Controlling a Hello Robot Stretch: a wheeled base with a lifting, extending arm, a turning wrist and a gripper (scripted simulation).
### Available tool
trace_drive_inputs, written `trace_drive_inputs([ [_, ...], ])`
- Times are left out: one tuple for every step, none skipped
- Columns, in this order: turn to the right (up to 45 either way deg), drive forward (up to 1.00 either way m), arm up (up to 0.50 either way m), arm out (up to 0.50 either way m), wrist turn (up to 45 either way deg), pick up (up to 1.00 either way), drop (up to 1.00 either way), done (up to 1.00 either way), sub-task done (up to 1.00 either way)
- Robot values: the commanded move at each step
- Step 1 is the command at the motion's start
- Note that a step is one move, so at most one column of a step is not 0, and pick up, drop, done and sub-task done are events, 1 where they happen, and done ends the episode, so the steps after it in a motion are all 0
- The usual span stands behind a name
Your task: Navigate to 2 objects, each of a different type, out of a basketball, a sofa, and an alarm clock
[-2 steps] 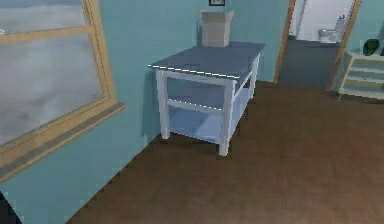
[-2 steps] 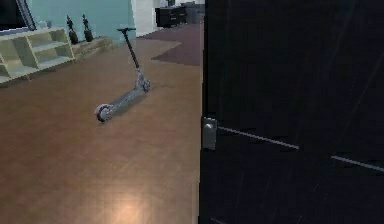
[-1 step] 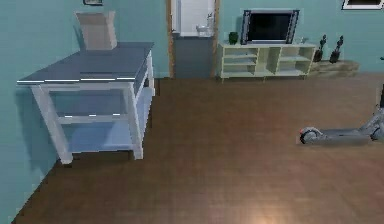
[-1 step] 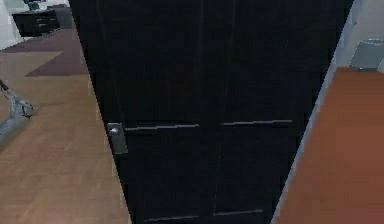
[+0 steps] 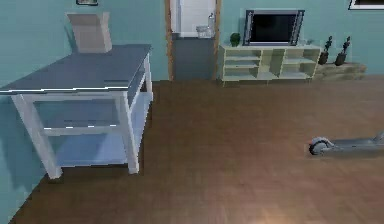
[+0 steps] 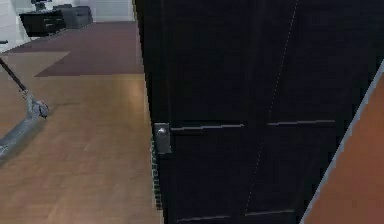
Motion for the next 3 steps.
trace_drive_inputs([
  [45.0,0.0,0.0,0.0,0.0,0.0,0.0,0.0,0.0],
  [15.0,0.0,0.0,0.0,0.0,0.0,0.0,0.0,0.0],
  [0.0,0.1,0.0,0.0,0.0,0.0,0.0,0.0,0.0],
])
